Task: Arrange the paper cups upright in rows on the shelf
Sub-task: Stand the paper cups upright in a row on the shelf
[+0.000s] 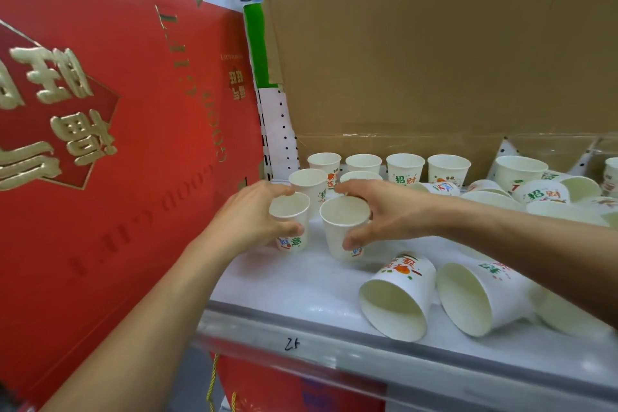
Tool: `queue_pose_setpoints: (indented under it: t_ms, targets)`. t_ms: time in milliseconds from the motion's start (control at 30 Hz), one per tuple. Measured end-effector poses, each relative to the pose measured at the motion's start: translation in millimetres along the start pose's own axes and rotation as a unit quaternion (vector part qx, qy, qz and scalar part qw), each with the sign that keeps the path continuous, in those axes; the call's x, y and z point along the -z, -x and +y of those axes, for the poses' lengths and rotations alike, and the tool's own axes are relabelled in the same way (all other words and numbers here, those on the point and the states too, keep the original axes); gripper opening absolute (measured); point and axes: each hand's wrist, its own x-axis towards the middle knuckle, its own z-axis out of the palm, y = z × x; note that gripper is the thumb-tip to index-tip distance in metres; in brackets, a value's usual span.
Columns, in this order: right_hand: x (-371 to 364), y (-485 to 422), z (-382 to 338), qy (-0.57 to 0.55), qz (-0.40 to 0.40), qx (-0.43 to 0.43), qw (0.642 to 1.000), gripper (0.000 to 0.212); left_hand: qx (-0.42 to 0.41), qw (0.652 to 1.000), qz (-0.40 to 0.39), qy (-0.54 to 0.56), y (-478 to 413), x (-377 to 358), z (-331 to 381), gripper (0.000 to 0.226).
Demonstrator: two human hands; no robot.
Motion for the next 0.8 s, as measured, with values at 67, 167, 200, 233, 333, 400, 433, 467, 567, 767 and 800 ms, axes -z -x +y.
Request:
queue_pose_setpoints:
  t_ms: [67, 167, 200, 233, 333, 400, 433, 467, 567, 767, 800]
  targets:
    - [9.0, 11.6, -1.6, 0.003, 0.01, 0.002, 1.0, 0.088, -0.001, 1.0, 0.005, 0.006, 5.1, -0.3, -0.2, 0.076]
    - [30.8, 42.8, -1.8, 0.015, 0.028, 0.009, 0.999, 0.077, 0.005, 0.995, 0.096, 0.009, 28.3, 1.9, 13.5, 0.076]
    - [39.7, 57.8, 0.0, 0.013, 0.018, 0.009, 1.0, 0.073, -0.001, 0.991, 0.124, 0.047, 41.6, -0.1, 23.2, 0.072]
    - [48.9, 73.8, 1.1, 0.004, -0.007, 0.007, 1.0, 0.07, -0.012, 0.986, 0.132, 0.104, 57.0, -3.3, 34.4, 0.072]
    - [67.3, 116.0, 6.2, -0.009, -0.141, -0.034, 0.989, 0.073, -0.036, 0.97, 0.071, 0.231, 102.1, -24.8, 74.5, 0.078]
    - [65.7, 129.6, 8.6, 0.041, -0.212, -0.063, 0.974, 0.082, -0.031, 0.979, 0.041, 0.198, 116.0, -43.0, 95.7, 0.083]
    - [60.8, 131.8, 9.7, 0.076, -0.228, -0.075, 0.968, 0.086, -0.024, 0.984, 0.037, 0.17, 118.9, -49.8, 104.3, 0.087]
    - [54.8, 132.9, 11.0, 0.111, -0.231, -0.081, 0.963, 0.09, -0.016, 0.989, 0.036, 0.144, 120.7, -54.7, 111.6, 0.093]
    - [38.1, 135.3, 15.8, 0.174, -0.188, -0.051, 0.965, 0.094, 0.011, 0.996, 0.047, 0.078, 122.9, -65.0, 125.1, 0.095]
    - [20.9, 136.6, 20.6, 0.206, -0.055, 0.018, 0.977, 0.077, 0.007, 0.988, 0.102, 0.118, 122.9, -73.3, 120.9, 0.064]
    - [20.0, 136.6, 19.4, 0.195, -0.03, 0.023, 0.98, 0.076, 0.008, 0.985, 0.115, 0.127, 123.8, -69.9, 118.0, 0.062]
